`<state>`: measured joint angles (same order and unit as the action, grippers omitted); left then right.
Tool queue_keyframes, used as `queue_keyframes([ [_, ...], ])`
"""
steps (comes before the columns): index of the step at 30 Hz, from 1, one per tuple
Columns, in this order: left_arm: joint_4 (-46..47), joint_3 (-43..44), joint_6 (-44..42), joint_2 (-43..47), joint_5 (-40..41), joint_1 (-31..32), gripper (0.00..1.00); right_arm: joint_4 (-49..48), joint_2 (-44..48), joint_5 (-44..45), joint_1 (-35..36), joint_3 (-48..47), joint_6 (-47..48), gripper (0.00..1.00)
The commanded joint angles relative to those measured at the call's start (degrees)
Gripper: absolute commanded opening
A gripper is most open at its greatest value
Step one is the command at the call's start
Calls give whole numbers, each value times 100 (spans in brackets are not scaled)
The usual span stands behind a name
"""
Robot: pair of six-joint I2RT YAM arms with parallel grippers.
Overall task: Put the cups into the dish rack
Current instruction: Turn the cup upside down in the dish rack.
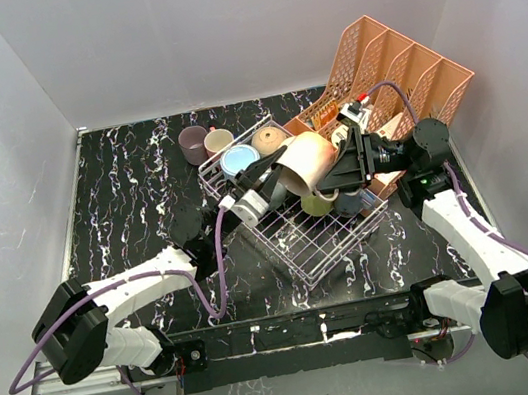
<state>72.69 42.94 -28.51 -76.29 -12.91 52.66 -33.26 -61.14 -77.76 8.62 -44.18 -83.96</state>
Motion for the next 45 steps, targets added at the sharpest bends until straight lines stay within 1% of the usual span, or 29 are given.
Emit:
queue_keyframes([
  [1, 597, 5, 87, 317, -189, 33, 0, -346, 23, 188, 6, -17, -15, 49],
  [4, 599, -5, 88, 298, -166, 36, 0, -370, 45, 213, -5, 34, -15, 34],
  [6, 592, -22, 87, 297, -160, 35, 0, -391, 58, 233, -21, 79, -15, 16],
  [7, 589, -34, 103, 303, -148, 36, 0, -400, 67, 239, -19, 103, -10, 9],
  [13, 738, -210, 267, 375, 11, 33, 0, -467, 111, 294, -102, 252, -11, 8],
  [14, 811, -260, 320, 390, 89, 34, 5, -501, 118, 305, -125, 279, -21, 8],
  [16, 929, -382, 438, 455, 230, 34, 25, -576, 129, 322, -169, 325, -46, 8],
  [18, 951, -507, 610, 576, 358, 38, 38, -649, 146, 338, -211, 376, -56, 8],
  [23, 708, -867, 1099, 1047, 794, 44, 58, -838, 165, 407, -312, 487, -52, 8],
  [25, 440, -1022, 1305, 1314, 987, 42, 63, -906, 169, 435, -360, 534, -4, 8],
  [27, -26, -1090, 1582, 1618, 1242, 42, 66, -914, 173, 435, -393, 562, 118, 8],
  [29, -835, -1049, 1963, 1969, 1520, 38, 67, -907, 189, 406, -433, 568, 296, 8],
  [34, -3565, -535, 2981, 2679, 2347, 33, 75, -579, 222, 315, -490, 475, 1025, 8],
  [36, -4673, -322, 3289, 2836, 2640, 33, 78, -255, 225, 276, -500, 379, 1480, 8],
  [40, -5875, -150, 3784, 3053, 3066, 34, 82, 603, 181, 177, -503, 49, 2743, 8],
  [45, -6660, -92, 4107, 3213, 3147, 34, 84, 2458, 51, 118, -507, -558, 5225, 8],
])
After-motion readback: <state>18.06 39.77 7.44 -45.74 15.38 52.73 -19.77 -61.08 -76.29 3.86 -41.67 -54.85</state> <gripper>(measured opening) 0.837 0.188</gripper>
